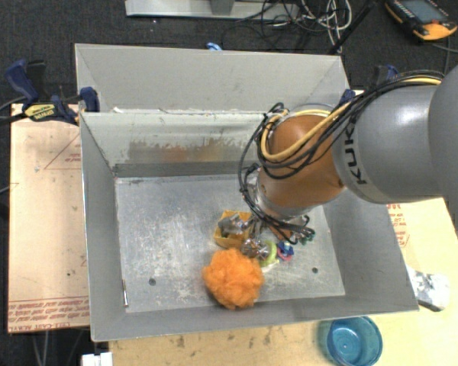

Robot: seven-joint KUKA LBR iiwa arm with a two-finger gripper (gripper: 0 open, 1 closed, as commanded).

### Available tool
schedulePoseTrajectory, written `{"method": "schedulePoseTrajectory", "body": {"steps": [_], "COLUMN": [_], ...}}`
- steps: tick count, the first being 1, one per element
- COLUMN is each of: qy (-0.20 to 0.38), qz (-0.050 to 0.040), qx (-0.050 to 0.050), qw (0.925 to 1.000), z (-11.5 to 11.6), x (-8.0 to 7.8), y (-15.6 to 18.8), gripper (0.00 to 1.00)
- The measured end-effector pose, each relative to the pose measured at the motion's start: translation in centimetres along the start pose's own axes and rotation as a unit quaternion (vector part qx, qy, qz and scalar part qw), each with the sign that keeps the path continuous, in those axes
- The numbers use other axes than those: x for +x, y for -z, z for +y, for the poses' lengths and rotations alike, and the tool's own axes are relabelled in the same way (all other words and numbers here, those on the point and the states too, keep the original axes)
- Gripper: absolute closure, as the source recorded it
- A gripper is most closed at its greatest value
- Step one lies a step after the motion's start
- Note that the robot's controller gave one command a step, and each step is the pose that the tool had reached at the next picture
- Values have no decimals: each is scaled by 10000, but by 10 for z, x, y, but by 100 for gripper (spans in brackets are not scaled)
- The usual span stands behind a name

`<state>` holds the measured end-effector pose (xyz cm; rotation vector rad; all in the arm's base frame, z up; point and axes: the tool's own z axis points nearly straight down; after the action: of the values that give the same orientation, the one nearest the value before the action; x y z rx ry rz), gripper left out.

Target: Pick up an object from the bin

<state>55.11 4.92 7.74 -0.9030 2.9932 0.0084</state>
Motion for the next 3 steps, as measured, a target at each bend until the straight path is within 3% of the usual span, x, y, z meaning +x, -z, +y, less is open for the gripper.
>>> {"method": "schedulePoseTrajectory", "body": {"steps": [1,2,3], "qy": [-1,56,15], "qz": [-1,89,34], "qx": [-1,-19,19], "qw": [10000,9999,10000], "z": [0,2,2], "x": [0,3,1], "y": [0,27,53], "gripper": [100,100,100]}}
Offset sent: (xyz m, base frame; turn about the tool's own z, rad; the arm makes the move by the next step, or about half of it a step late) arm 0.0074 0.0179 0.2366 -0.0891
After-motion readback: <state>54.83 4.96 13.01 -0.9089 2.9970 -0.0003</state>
